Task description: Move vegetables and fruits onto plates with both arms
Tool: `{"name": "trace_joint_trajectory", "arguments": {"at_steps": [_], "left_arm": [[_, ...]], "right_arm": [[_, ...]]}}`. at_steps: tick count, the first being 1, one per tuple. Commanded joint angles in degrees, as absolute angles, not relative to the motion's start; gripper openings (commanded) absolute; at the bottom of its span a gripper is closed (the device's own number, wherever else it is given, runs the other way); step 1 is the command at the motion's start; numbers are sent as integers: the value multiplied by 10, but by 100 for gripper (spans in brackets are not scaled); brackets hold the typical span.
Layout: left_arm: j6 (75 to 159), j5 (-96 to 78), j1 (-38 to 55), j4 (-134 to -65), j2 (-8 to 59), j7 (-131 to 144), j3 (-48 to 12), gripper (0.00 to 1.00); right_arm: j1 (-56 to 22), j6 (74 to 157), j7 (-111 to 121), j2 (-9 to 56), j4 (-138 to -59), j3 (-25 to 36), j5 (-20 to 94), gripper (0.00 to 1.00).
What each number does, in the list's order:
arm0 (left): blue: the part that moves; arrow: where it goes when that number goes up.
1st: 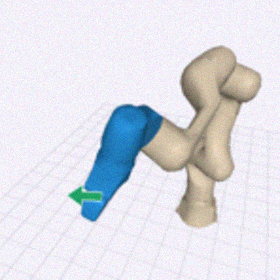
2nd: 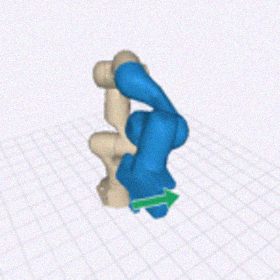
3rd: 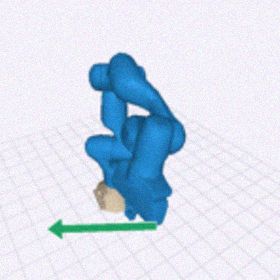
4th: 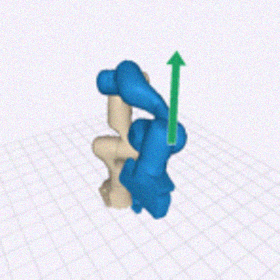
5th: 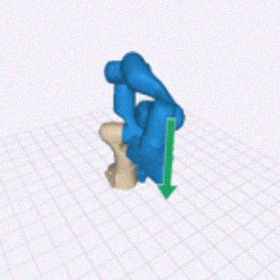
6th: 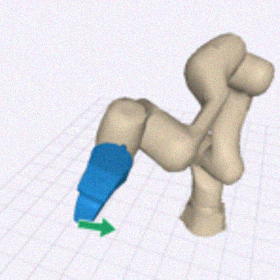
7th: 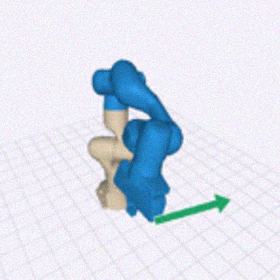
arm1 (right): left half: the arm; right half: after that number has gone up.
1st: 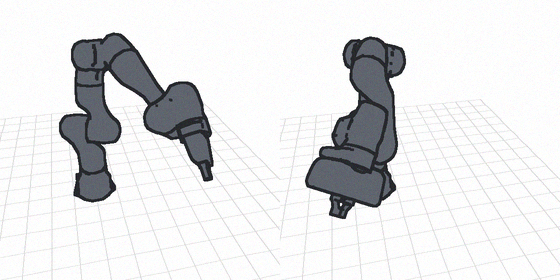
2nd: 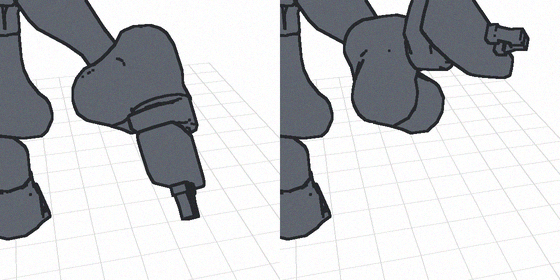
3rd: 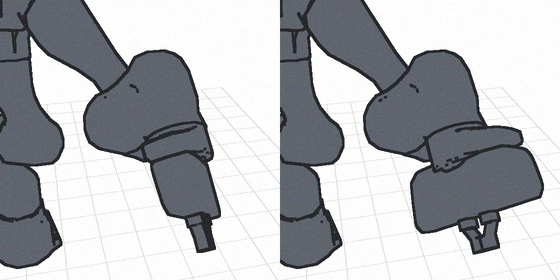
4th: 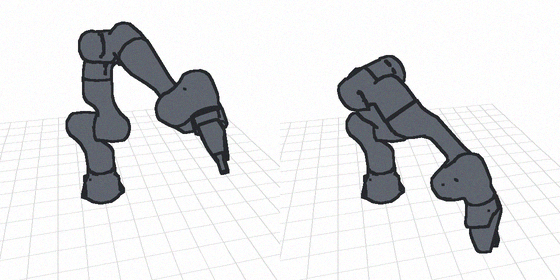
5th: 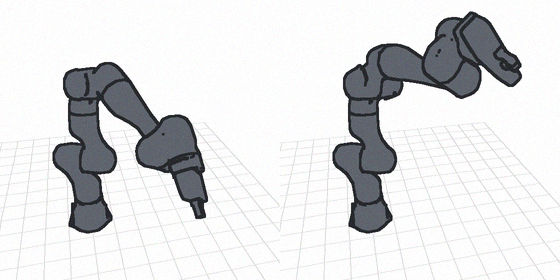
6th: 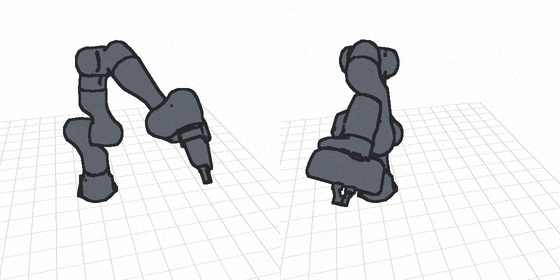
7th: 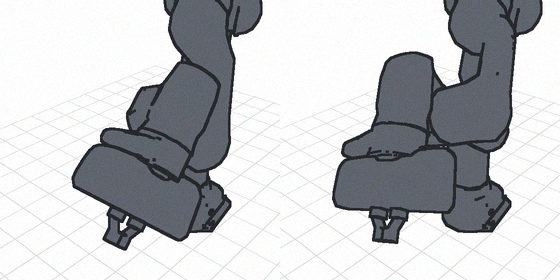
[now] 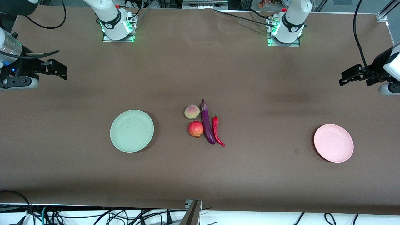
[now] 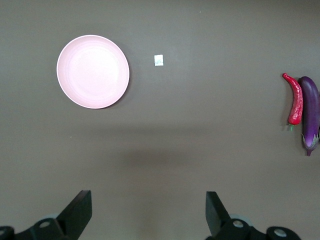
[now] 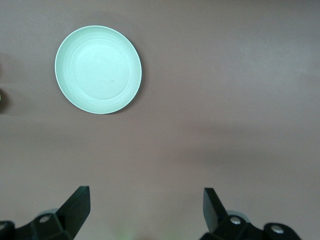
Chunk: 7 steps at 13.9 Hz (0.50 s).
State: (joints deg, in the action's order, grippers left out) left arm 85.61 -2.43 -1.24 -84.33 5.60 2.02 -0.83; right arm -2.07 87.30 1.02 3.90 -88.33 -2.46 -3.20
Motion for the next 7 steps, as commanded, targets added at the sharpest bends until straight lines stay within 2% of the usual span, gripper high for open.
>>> {"name": "trace_joint_trajectory", "arguments": {"at_steps": [1,7], "left_arm": [[854,-15,-11,-838,54,11,-8,100],[855,-15,-11,-836,53,13,-8,100]], "right_arm": [[-18,869,14,45,-869,-26,-37,100],[-18,870,13,44,-869,-26,-37,100]]}}
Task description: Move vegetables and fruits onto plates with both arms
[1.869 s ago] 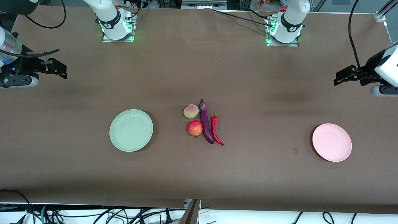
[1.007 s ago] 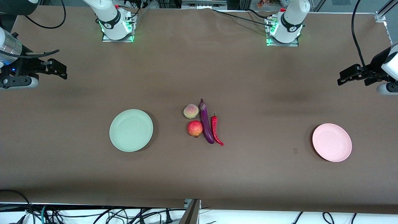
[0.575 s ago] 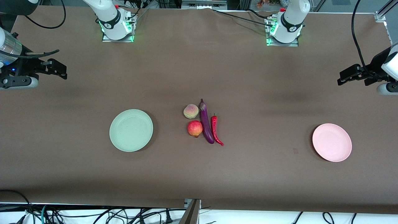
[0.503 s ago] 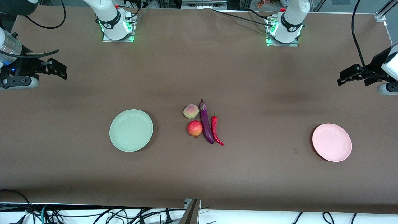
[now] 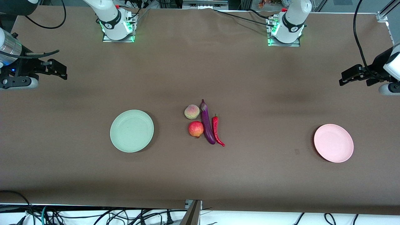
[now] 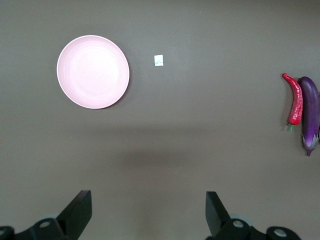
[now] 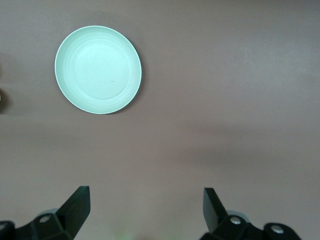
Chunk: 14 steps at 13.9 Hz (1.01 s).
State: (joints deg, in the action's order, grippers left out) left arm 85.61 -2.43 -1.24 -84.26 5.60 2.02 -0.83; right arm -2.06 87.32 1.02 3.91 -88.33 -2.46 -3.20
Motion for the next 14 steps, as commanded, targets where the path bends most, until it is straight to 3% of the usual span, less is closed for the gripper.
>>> {"name": "trace_joint_trajectory", "arguments": {"at_steps": [1,14], "left_arm": [[855,-15,-11,-837,53,13,-8,100],[856,-13,-12,-835,53,11,-6,100]], "right_arm": [[-18,870,13,44,-869,-26,-37,100],[-14,876,10,46,-869,-24,-8,100]]}}
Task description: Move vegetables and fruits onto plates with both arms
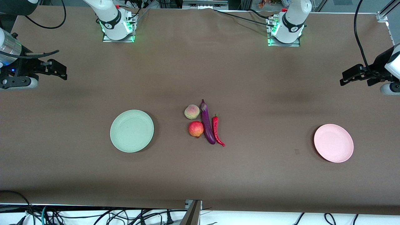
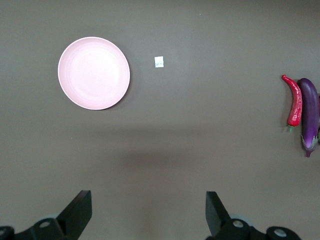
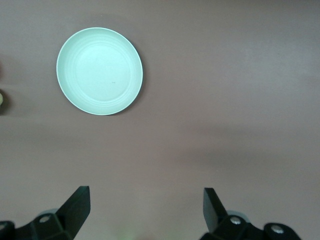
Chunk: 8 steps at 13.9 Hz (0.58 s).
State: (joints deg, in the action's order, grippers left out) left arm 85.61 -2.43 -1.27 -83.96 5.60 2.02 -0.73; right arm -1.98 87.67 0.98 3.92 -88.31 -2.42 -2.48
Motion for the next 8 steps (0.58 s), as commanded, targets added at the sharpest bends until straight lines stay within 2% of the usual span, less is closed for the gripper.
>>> {"name": "trace_joint_trajectory", "arguments": {"at_steps": [1,8], "left_arm": [[856,-14,-12,-835,53,11,-5,100],[861,16,-11,-835,54,9,-10,100]], "right_arm": [[-14,877,15,47,-868,-24,-9,100],[-20,881,10,77,-867,-25,-18,100]]}}
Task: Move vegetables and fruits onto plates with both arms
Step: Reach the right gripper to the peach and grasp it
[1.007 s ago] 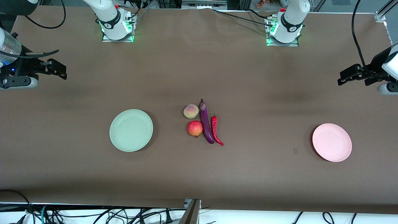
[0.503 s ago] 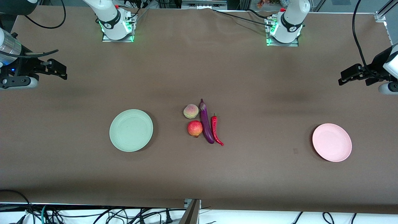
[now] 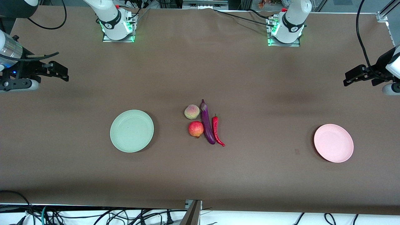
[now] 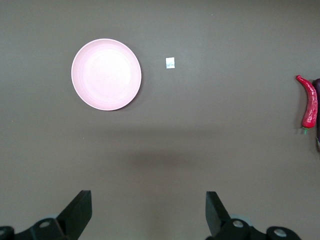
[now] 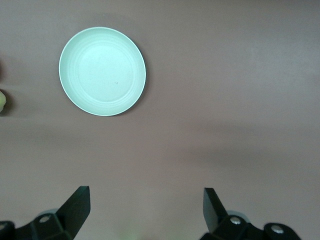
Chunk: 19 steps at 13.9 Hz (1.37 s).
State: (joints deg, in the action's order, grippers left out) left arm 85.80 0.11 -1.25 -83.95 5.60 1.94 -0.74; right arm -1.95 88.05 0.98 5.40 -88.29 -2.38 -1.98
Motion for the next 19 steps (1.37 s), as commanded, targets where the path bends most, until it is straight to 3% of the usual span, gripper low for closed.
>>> {"name": "trace_joint_trajectory", "arguments": {"at_steps": [1,7,19], "left_arm": [[861,14,-10,-834,54,12,-11,100],[859,17,-5,-835,53,15,-12,100],[859,17,-4,-835,54,16,-12,100]], "right_arm": [[-19,886,11,81,-867,-25,-19,100],[-24,903,11,129,-867,-30,-12,100],[-239,1098,-270,280,-867,-30,55,100]]}}
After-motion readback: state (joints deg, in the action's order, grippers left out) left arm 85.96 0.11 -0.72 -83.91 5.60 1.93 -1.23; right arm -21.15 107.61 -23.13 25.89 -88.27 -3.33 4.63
